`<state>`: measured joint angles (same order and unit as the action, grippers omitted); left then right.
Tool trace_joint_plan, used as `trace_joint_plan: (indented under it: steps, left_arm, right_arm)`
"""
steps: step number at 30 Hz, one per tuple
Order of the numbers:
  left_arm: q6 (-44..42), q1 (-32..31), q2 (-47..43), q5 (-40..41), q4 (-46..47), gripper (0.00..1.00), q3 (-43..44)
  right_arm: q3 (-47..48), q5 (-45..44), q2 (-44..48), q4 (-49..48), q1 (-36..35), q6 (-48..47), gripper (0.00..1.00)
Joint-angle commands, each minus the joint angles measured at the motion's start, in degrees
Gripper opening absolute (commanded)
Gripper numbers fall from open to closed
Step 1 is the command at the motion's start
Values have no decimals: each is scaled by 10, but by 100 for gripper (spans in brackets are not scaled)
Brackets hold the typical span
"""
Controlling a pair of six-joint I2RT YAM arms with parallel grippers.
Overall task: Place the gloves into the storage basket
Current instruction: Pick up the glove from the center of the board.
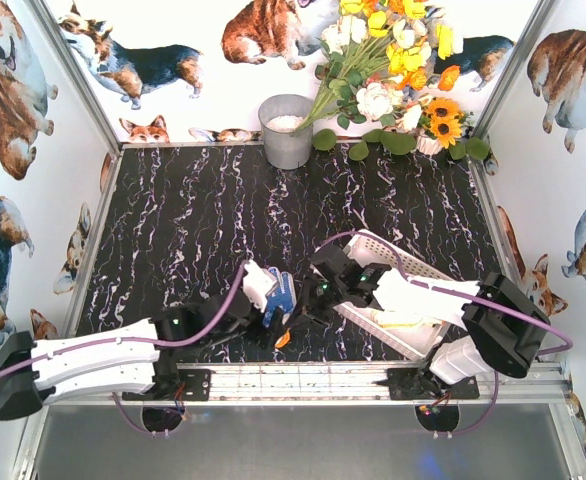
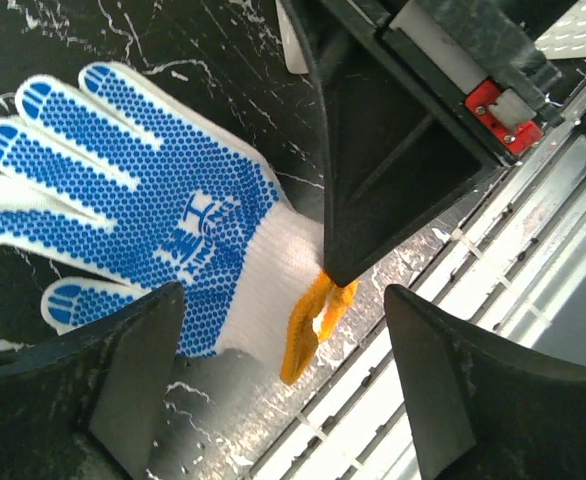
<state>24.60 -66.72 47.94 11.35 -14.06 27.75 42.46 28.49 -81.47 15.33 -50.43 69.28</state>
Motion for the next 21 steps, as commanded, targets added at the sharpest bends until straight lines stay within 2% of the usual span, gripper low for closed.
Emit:
trace_joint_plan:
  steps: [1,6,11,16,18,21]
  left_arm:
    - [-33,-28,34,44,73,77,4]
    - [-32,-77,61,105,104,80,-12]
    - [-18,-108,92,172,110,78,-14]
    - [8,-151,159,271,106,70,8]
    - [21,-155,177,292,102,65,15]
    - [33,-159,194,304,110,63,20]
  right_arm:
    - [33,18,25,5,9,-7,0]
    - [34,17,26,2,13,4,0]
    - [35,18,25,-5,15,13,0]
    - [39,14,23,-7,16,17,0]
    - [38,14,23,-7,16,18,0]
    - [37,12,23,-9,16,20,0]
